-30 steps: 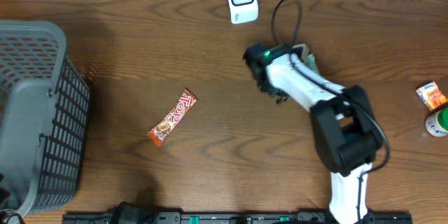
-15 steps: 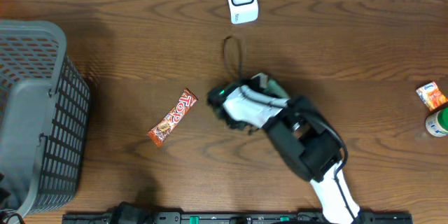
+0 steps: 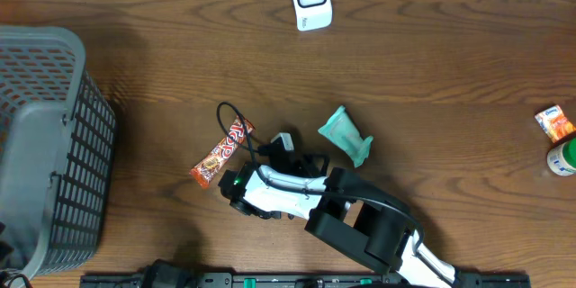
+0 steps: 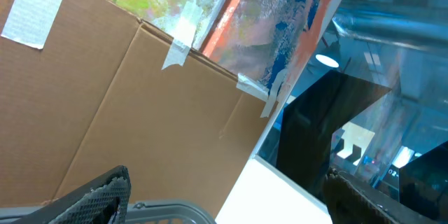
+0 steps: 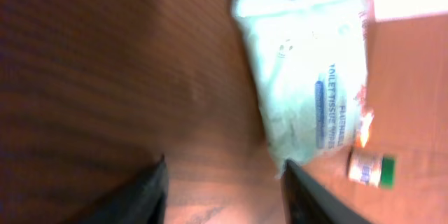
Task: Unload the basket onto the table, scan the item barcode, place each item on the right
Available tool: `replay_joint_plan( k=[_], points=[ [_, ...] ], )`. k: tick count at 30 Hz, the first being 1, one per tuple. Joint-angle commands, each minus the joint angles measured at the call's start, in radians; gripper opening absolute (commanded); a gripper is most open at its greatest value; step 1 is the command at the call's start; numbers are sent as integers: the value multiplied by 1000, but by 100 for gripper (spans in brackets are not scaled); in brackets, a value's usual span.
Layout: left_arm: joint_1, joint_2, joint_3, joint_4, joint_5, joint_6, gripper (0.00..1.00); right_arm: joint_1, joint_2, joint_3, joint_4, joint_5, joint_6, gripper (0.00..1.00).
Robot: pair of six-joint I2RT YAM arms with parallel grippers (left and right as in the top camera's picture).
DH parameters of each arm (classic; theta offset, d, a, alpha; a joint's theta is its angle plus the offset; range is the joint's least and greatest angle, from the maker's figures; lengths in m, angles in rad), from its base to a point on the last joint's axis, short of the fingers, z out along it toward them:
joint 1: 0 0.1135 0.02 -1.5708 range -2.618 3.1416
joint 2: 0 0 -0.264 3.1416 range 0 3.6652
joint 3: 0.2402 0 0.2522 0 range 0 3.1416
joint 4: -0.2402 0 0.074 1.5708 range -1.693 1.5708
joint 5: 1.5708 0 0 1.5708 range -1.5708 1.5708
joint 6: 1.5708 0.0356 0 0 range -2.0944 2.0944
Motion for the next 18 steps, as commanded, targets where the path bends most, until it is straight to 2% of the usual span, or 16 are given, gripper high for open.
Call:
replay_joint_plan(
  k=[1,3,5,6,8,9,11,15,18],
  points=[
    [-2,9,-2,2,-6,-9,88,-23,20,22,-80,-73,126,25],
    [-2,9,-2,2,-6,-9,88,-46,8,48,-154,-58,198,14],
    [-2,9,-2,2,-5,-9,88,-74,-13,76,-206,-47,249,9],
    [-2,9,-2,2,-6,-9,88,-89,-24,88,-218,-47,254,13],
    [-2,9,-2,2,-6,-9,88,-128,-50,113,-217,-65,228,54],
    [-2,9,-2,2,-5,-9,88,-150,-60,122,-206,-76,180,66],
    [-2,9,-2,2,-6,-9,88,-188,-68,130,-169,-87,79,74],
    [-2,9,-2,2,-5,-10,88,-253,-61,130,-24,-84,-159,75],
    [-2,9,-2,2,-5,-9,88,-294,-53,130,75,-81,-237,79]
  ],
)
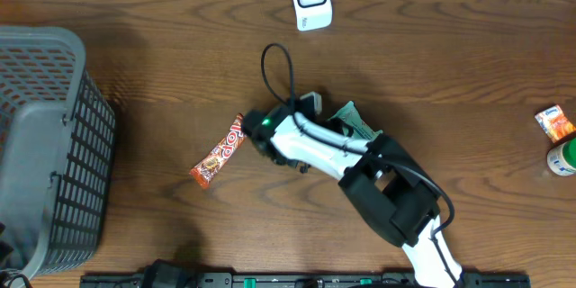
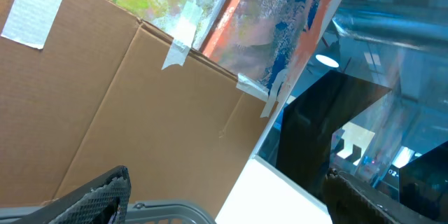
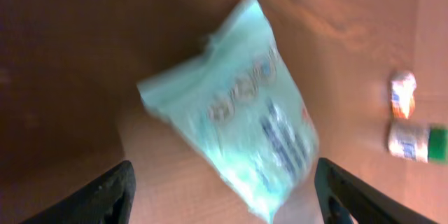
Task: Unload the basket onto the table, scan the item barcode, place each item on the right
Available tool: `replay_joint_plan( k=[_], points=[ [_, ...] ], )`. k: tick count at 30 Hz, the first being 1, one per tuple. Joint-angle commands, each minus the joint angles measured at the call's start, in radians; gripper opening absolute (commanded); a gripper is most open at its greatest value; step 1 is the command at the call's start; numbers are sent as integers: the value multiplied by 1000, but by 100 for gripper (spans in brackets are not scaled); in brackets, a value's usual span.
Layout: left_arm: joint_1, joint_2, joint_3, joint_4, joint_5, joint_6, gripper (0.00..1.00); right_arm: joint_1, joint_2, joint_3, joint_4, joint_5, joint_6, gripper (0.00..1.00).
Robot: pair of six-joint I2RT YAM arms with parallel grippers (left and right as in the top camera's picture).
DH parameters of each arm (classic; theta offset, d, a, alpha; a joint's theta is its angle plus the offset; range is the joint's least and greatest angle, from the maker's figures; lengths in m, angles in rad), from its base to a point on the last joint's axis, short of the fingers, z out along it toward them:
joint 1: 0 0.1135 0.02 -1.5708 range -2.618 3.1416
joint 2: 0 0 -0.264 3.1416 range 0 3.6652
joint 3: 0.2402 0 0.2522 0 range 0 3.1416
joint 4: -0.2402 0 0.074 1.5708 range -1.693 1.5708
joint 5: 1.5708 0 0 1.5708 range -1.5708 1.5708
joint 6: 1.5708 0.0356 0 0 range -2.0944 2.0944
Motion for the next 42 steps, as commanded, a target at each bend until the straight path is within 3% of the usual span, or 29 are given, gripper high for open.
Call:
replay_joint_plan(
  k=[1,6,13,14,16,20,28,31,35,39,42],
  points=[
    [-2,9,-2,2,-5,-9,88,-45,-2,13,64,12,-170,79],
    [-2,9,-2,2,-5,-9,88,-116,18,13,99,0,-174,77],
    [-2,9,-2,2,-5,-9,88,-143,85,13,98,-16,-192,63],
    [-2,9,-2,2,-5,-9,88,-143,106,13,97,-30,-195,58],
    [-2,9,-2,2,-5,-9,88,-141,143,13,87,-61,-194,33],
    [-2,9,-2,2,-5,-9,88,-136,180,13,83,-85,-173,1],
    [-2,9,-2,2,-5,-9,88,-136,118,92,-12,-204,-174,1],
    [-2,9,-2,2,-5,-9,88,-136,39,146,-29,-431,-300,1],
    [-2,9,-2,2,-5,-9,88,-141,-95,185,6,-880,-461,1],
    [-2,9,-2,2,-6,-9,88,-168,-182,184,88,-1313,-536,1],
    [-2,9,-2,2,-5,-9,88,-185,-172,166,101,-1400,-563,1]
  ],
)
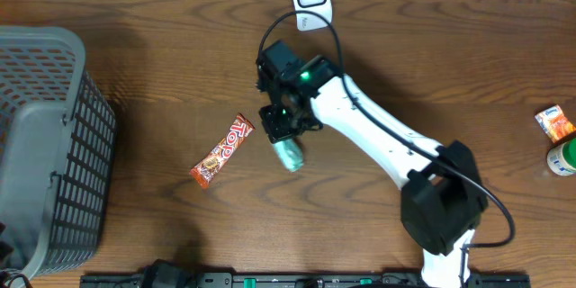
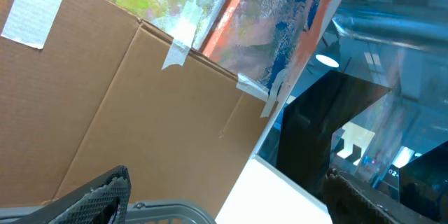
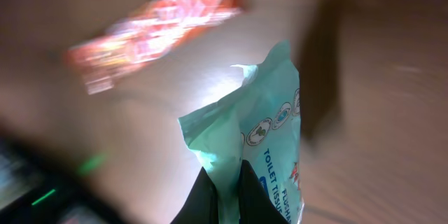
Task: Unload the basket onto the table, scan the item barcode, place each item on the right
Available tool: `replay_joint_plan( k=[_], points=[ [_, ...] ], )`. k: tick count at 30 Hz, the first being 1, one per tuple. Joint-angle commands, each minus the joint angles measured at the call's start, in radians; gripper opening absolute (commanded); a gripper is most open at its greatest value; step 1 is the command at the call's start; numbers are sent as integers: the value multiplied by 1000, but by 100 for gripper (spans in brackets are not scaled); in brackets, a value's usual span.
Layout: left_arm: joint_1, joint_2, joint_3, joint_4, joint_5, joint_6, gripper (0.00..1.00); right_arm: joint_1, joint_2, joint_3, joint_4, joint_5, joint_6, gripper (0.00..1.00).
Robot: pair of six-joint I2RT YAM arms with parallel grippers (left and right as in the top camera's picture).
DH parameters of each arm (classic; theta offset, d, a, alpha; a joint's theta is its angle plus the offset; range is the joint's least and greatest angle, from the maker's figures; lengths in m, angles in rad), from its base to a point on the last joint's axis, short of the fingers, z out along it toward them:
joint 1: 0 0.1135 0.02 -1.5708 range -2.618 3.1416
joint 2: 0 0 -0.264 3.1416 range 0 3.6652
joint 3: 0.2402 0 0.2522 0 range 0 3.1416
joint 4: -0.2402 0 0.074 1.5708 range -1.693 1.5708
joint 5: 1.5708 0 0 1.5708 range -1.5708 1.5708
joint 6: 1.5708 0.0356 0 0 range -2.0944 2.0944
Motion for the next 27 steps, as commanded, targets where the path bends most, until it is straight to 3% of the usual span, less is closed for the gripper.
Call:
replay_joint_plan(
  k=[1,14,20,21,22,23,24,27],
  points=[
    [-2,9,-2,2,-5,-9,88,-37,13,-24,14,-313,-84,1],
    [-2,9,-2,2,-5,-9,88,-156,61,-354,438,-695,-105,1],
    [-2,9,-2,2,-5,-9,88,-257,61,-384,381,-498,-105,1],
    [-2,9,-2,2,-5,-9,88,-275,61,-384,369,-468,-105,4],
    [-2,9,-2,0,-5,-9,88,-296,61,-384,356,-441,-105,18],
    [-2,9,-2,-2,-5,-9,88,-313,61,-384,346,-415,-105,32],
    [-2,9,-2,-2,-5,-10,88,-332,61,-384,333,-370,-105,56],
    [-2,9,-2,-2,-6,-9,88,-372,61,-383,296,-242,-105,75]
  ],
)
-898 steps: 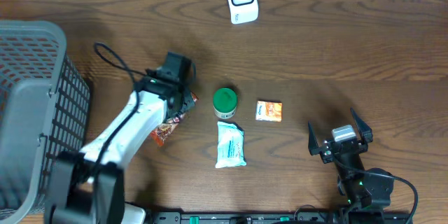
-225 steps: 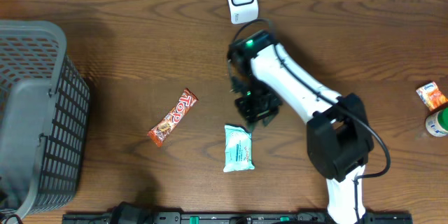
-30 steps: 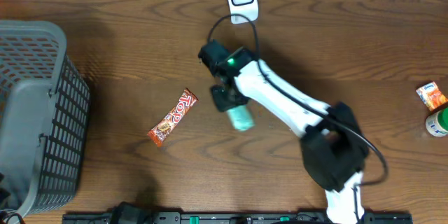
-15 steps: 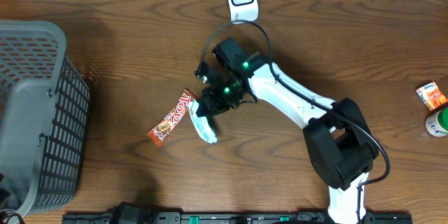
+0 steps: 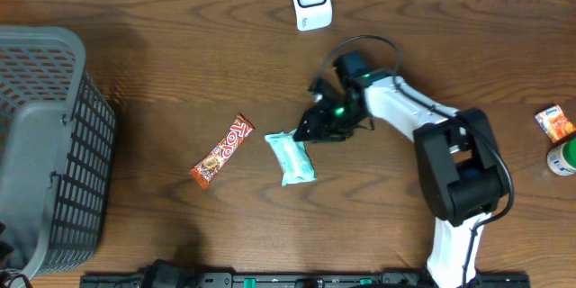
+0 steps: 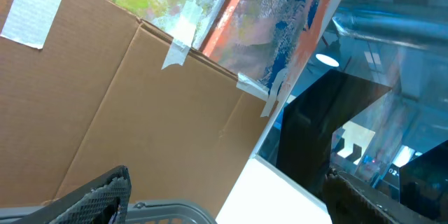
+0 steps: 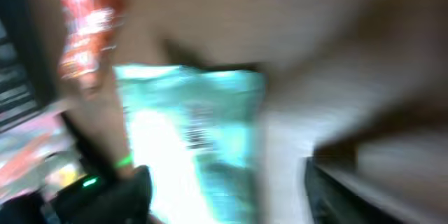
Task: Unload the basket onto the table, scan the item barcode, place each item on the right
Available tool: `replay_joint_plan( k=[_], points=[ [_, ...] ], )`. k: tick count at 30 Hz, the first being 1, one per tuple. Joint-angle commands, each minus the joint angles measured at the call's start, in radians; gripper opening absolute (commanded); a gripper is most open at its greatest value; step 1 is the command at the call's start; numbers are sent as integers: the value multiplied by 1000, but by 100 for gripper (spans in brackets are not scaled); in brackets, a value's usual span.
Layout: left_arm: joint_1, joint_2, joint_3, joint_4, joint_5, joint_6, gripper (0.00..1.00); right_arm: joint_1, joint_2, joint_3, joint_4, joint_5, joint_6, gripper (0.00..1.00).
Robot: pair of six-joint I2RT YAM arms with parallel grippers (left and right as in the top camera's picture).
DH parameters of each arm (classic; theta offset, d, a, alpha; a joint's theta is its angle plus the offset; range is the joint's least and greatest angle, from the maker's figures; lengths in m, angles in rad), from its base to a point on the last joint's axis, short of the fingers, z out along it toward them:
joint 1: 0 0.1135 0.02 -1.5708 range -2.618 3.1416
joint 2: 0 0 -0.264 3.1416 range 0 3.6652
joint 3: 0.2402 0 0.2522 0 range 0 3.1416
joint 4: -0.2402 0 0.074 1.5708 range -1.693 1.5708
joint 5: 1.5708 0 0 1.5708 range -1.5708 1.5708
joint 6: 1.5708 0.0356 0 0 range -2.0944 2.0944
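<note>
The teal tissue pack (image 5: 291, 157) lies flat on the table in the overhead view, with printed lines showing on its top face (image 7: 189, 129) in the blurred right wrist view. My right gripper (image 5: 314, 127) stands open just beyond the pack's upper right corner, nothing between its fingers (image 7: 120, 194). The white scanner stands at the table's far edge. My left gripper (image 6: 224, 199) is open, pointing up at a cardboard wall, and is out of the overhead view.
A red candy bar (image 5: 222, 150) lies left of the pack. A grey mesh basket (image 5: 45, 144) fills the left side; its rim (image 6: 168, 213) shows under the left gripper. An orange packet (image 5: 553, 122) and a green-capped bottle (image 5: 563, 156) sit at the right edge.
My right gripper held the teal pack hanging above the table; now the pack lies flat on the wood and the gripper is open to its upper right. The left arm has not moved.
My right gripper was open beside the pack lying mid-table, then open over it. Then it was shut on the pack, lifted in front of the scanner. Now the pack lies flat, further left near the candy bar, and the gripper is open.
</note>
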Motion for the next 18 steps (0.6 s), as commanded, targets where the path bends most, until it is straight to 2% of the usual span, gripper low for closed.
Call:
replay_joint_plan(
  k=[1,3,4,5,6,9,11,12,18],
  points=[
    [-2,9,-3,1,-5,-9,88,-46,2,-2,-28,193,-10,81],
    [-2,9,-3,-1,-5,-9,88,-69,2,11,-58,185,-10,82],
    [-2,9,-4,-3,-5,-10,88,-78,2,23,-80,157,-13,64],
    [-2,9,-5,-6,-5,-11,88,-87,2,39,-106,122,-21,26],
    [-2,9,-7,-7,-5,-19,88,-95,2,60,-142,77,-27,1],
    [-2,9,-15,-14,-5,-33,88,-101,1,119,-229,-83,-61,1],
    [-2,9,-19,-14,-4,-35,88,-95,1,139,-255,-236,-105,1],
    [-2,9,-20,-14,-2,-35,88,-85,1,140,-254,-378,-143,1],
    [-2,9,-21,-14,-2,-35,88,-22,2,109,-239,-433,-171,1]
  ],
)
